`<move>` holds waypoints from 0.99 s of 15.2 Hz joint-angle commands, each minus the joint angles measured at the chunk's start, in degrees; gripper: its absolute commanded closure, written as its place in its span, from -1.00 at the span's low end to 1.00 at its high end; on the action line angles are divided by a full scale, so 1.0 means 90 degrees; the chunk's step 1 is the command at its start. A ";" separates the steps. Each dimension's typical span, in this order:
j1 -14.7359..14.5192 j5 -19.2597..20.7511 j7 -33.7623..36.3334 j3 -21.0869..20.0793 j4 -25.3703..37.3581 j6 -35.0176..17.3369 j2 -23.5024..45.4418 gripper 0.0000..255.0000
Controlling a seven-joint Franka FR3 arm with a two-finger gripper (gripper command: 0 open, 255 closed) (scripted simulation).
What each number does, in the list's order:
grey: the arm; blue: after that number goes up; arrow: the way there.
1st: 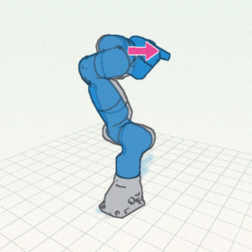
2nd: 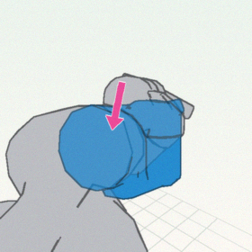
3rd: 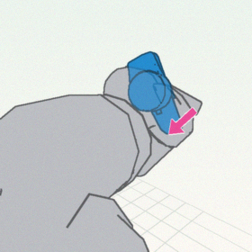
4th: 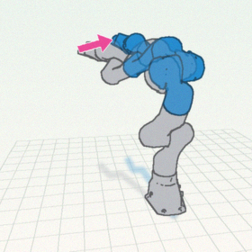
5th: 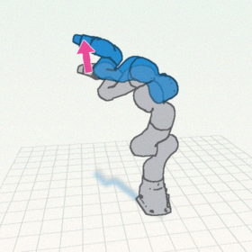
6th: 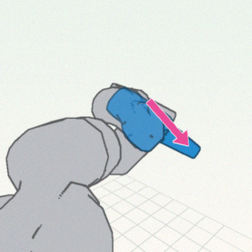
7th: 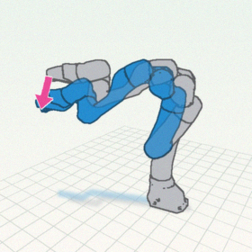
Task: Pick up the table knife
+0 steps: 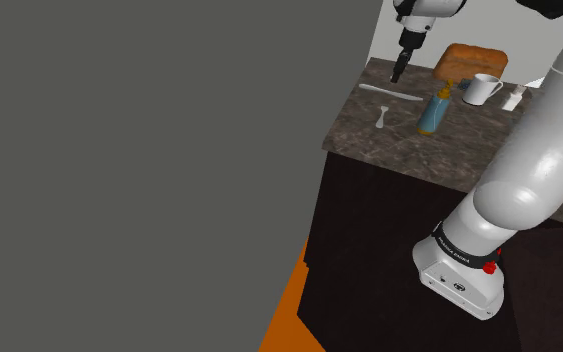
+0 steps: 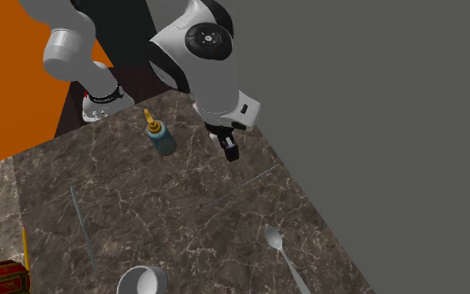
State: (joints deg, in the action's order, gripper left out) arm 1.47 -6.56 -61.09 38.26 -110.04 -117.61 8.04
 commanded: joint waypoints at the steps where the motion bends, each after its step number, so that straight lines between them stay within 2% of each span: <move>1: 0.0235 -0.0467 -0.0556 -0.0011 0.0495 0.0047 0.0591 -1.00; 4: 0.0705 -0.1067 -0.1194 -0.0183 0.1362 0.0208 0.1485 -1.00; 8: 0.1404 -0.1647 -0.1778 -0.0510 0.2717 0.0553 0.2631 -1.00; 15: 0.1431 -0.1789 -0.1888 -0.0612 0.2425 0.0083 0.2838 -1.00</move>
State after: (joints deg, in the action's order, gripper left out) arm 14.27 -22.44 -77.91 32.90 -87.97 -116.30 33.25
